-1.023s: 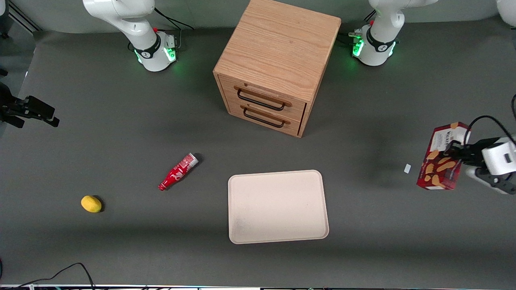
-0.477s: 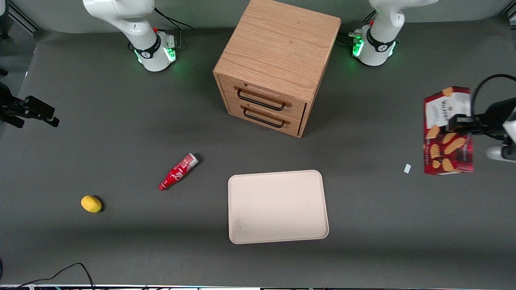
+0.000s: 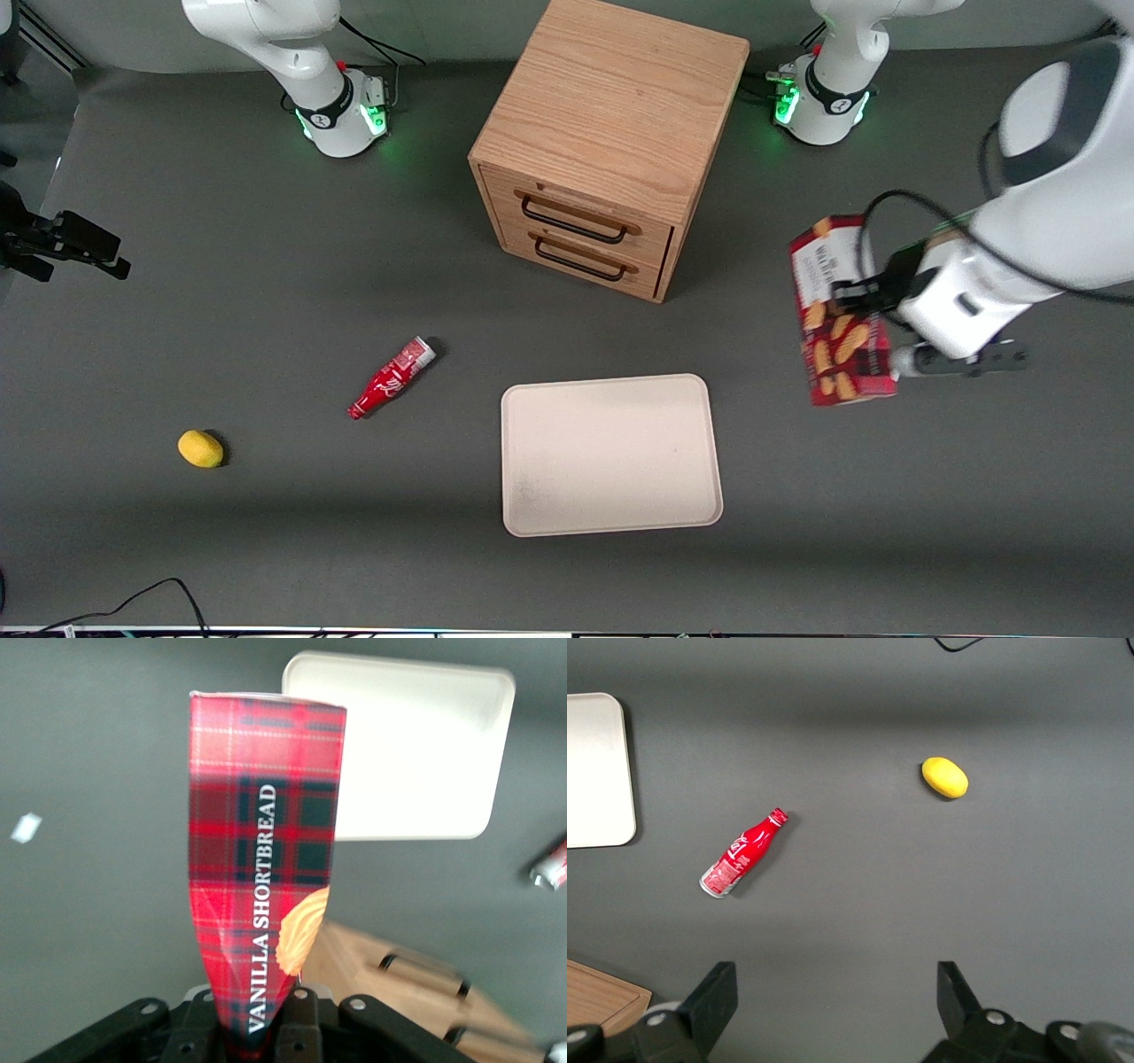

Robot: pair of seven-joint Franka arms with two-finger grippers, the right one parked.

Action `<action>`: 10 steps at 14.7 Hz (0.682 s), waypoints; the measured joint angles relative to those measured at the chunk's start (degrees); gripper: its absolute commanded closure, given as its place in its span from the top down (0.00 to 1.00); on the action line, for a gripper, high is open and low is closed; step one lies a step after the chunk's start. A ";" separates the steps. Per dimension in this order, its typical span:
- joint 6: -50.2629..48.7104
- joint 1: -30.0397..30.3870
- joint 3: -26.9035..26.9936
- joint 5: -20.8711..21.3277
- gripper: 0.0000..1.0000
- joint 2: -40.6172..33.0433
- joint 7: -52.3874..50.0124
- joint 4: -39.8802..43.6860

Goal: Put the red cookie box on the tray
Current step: 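Carry the cookie box over the white tray and lower it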

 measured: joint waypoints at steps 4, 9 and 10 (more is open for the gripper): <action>16.02 -2.91 -3.80 7.86 0.00 10.07 -7.64 -3.15; 27.22 -3.27 -5.72 16.59 0.00 19.66 -11.55 -3.41; 29.10 -3.68 -5.81 18.22 0.00 20.89 -12.34 -3.49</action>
